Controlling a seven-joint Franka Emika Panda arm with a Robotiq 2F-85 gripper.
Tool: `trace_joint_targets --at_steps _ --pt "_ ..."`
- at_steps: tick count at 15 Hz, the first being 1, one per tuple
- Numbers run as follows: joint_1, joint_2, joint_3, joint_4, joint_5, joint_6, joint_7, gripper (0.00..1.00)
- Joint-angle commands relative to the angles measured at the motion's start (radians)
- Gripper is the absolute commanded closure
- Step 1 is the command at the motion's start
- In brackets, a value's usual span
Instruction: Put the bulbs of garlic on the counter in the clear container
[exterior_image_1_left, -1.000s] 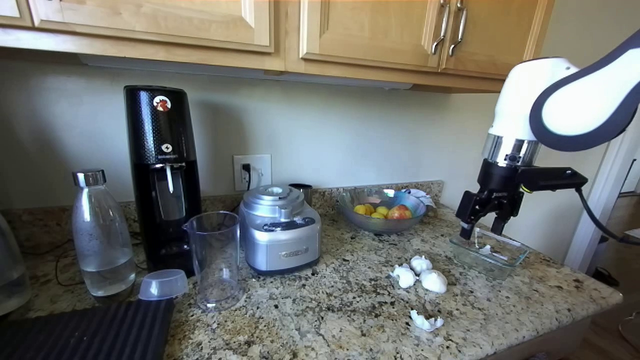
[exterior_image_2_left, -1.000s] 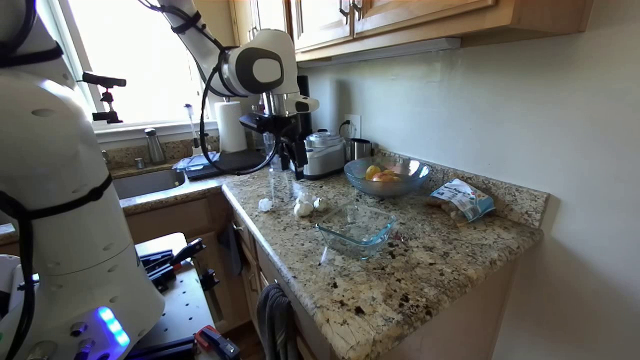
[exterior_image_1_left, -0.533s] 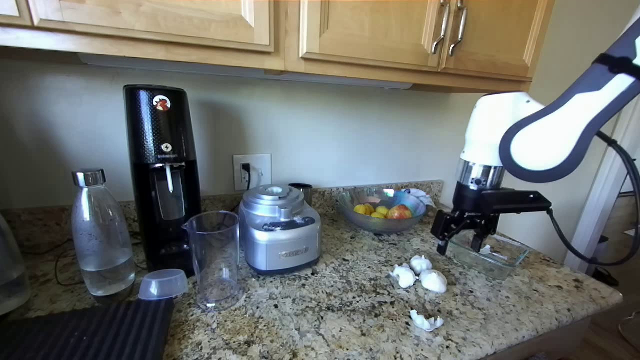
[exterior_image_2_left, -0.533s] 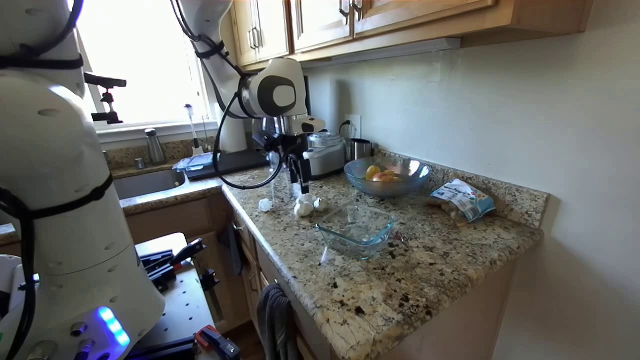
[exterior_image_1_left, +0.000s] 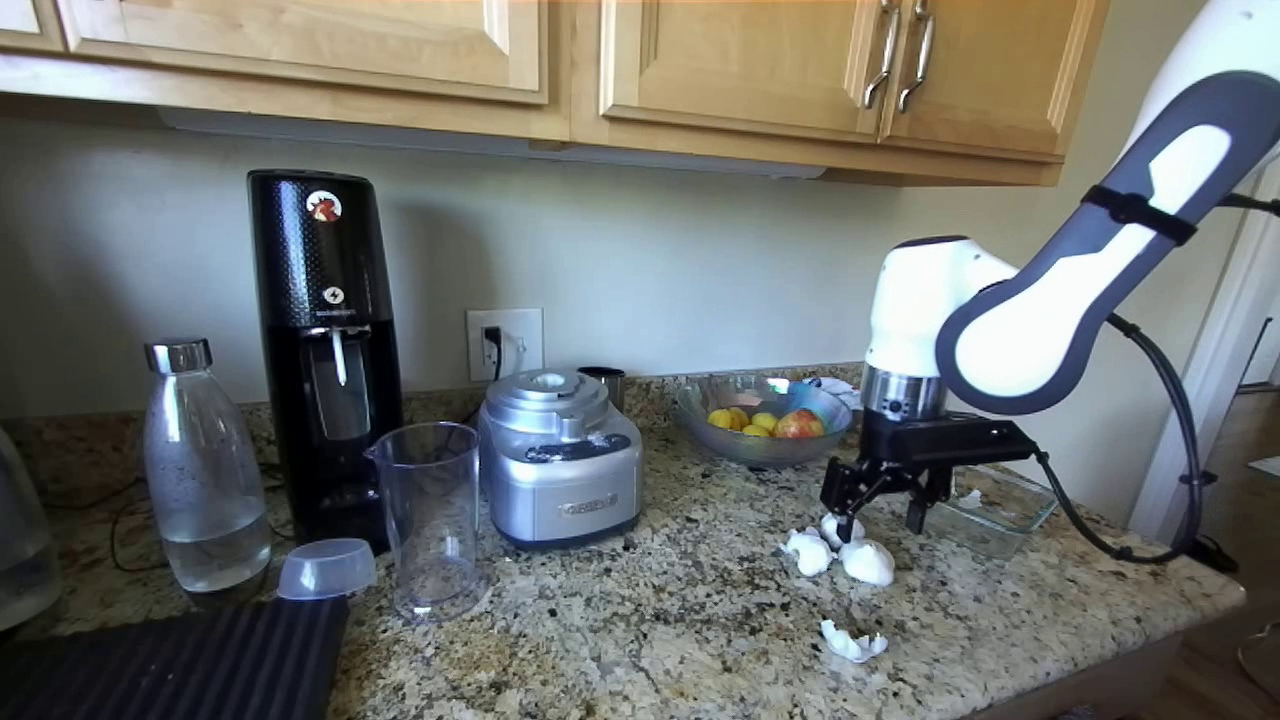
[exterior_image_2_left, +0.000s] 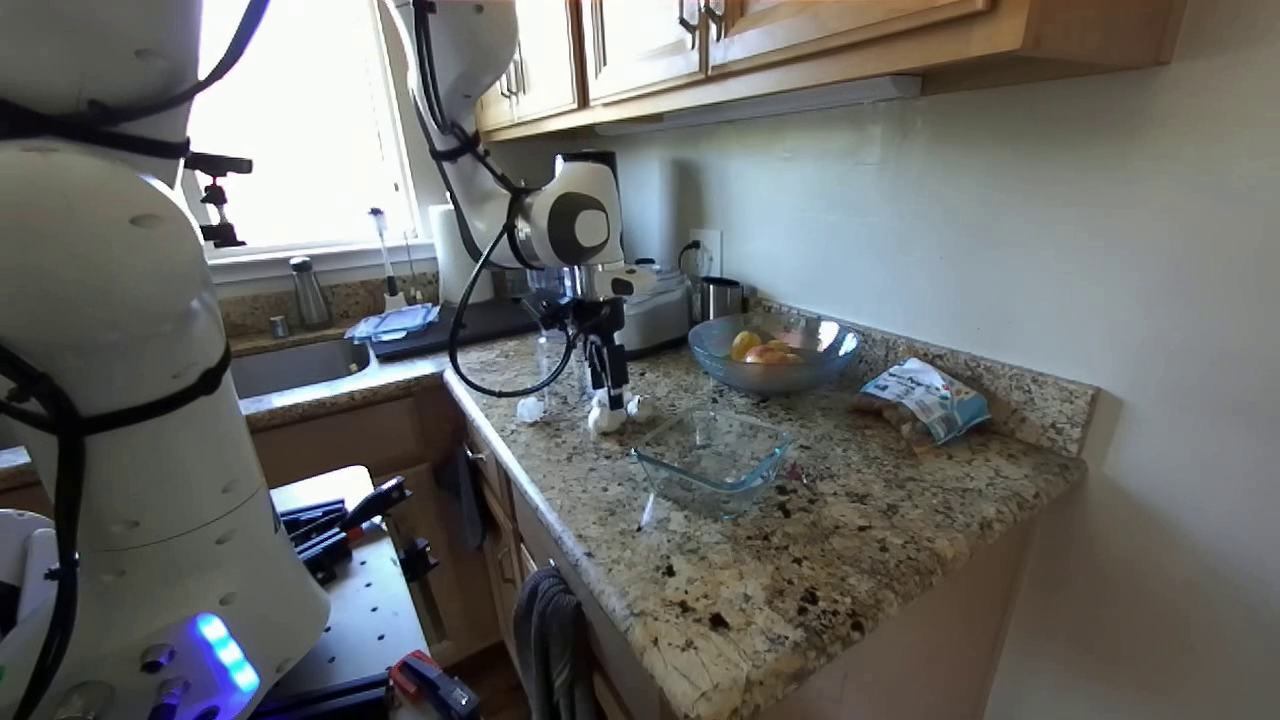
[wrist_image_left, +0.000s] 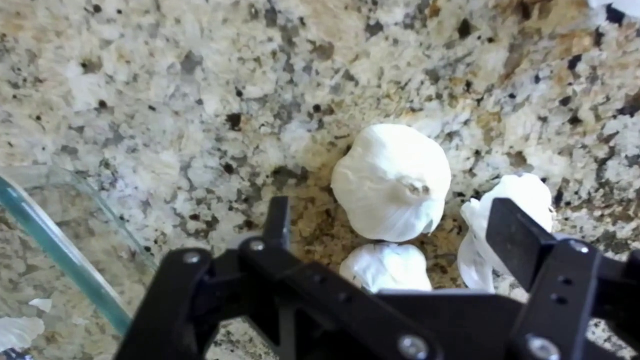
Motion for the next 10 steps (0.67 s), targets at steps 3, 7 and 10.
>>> trace_joint_targets --at_steps 3,7,10 --pt "0.062 0.074 -0.064 0.05 0.011 -0.003 0.029 0.0" --pt "0.055 0.084 -0.076 0.039 0.038 0.002 0.015 0.0" --pt "0.045 0.088 -0.067 0.035 0.076 0.012 0.001 0.0"
